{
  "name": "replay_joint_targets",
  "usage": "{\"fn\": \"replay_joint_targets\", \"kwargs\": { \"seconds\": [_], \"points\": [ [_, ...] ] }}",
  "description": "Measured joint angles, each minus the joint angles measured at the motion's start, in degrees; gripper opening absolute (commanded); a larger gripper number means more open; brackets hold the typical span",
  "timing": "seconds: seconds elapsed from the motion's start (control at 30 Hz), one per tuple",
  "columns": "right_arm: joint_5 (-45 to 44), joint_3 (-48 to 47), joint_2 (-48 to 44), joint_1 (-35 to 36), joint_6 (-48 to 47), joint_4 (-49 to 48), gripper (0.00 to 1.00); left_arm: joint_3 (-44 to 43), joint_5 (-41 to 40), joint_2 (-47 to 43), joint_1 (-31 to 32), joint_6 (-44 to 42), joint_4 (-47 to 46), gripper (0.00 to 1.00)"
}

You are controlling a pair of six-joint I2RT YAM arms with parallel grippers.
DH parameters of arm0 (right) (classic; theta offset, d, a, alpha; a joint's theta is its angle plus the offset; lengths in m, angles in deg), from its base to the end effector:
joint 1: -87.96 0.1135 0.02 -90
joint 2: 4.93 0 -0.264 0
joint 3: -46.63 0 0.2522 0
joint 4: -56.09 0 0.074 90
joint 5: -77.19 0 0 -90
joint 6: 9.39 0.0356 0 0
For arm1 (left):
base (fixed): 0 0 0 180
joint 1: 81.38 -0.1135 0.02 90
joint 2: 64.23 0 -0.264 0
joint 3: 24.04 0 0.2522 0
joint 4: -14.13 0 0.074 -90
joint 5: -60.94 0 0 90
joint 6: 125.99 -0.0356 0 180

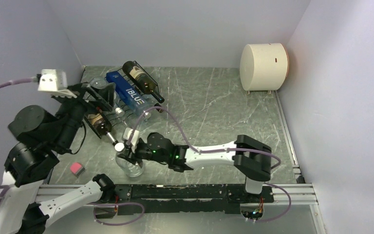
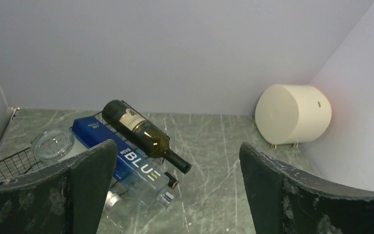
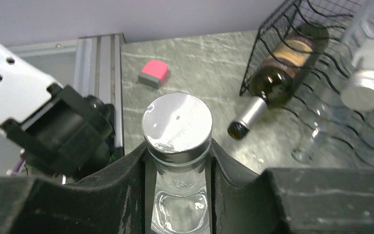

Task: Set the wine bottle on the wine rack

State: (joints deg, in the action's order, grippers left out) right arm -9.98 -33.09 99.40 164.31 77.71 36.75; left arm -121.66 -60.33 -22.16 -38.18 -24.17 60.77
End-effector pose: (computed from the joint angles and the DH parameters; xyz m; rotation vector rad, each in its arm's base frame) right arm 0.0983 0.4122 0.2542 -1.1557 1.3334 0.9970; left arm 0.0636 -0.0344 0.5145 -0.0614 1.4490 -0.4022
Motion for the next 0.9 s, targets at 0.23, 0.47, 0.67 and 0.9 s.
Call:
{"fn": "replay_joint_targets", "kwargs": {
  "seconds": [0.23, 0.47, 0.67, 0.9],
  "points": [
    [-5.49, 11.65, -9.09, -0.31, 0.26, -2.27, 0.00, 3.39, 2.10, 2.91, 0.00, 1.46, 0.02, 0.99],
    [-10.97, 19.87, -14.62, -1.97, 3.19, -6.99, 0.00, 5.38, 4.48, 7.10, 0.00, 4.79, 1.33, 0.99],
    [-12.72, 22.93, -19.04, -9.03, 10.78, -5.05, 0.00, 12.70, 4.79, 9.60, 0.00, 8.79, 0.94, 0.99],
    [-12.66, 27.96, -25.44, -21.92, 25.14, -1.66, 0.00, 21.27, 9.90, 12.61, -0.09, 12.48, -2.27, 0.99]
  ]
}}
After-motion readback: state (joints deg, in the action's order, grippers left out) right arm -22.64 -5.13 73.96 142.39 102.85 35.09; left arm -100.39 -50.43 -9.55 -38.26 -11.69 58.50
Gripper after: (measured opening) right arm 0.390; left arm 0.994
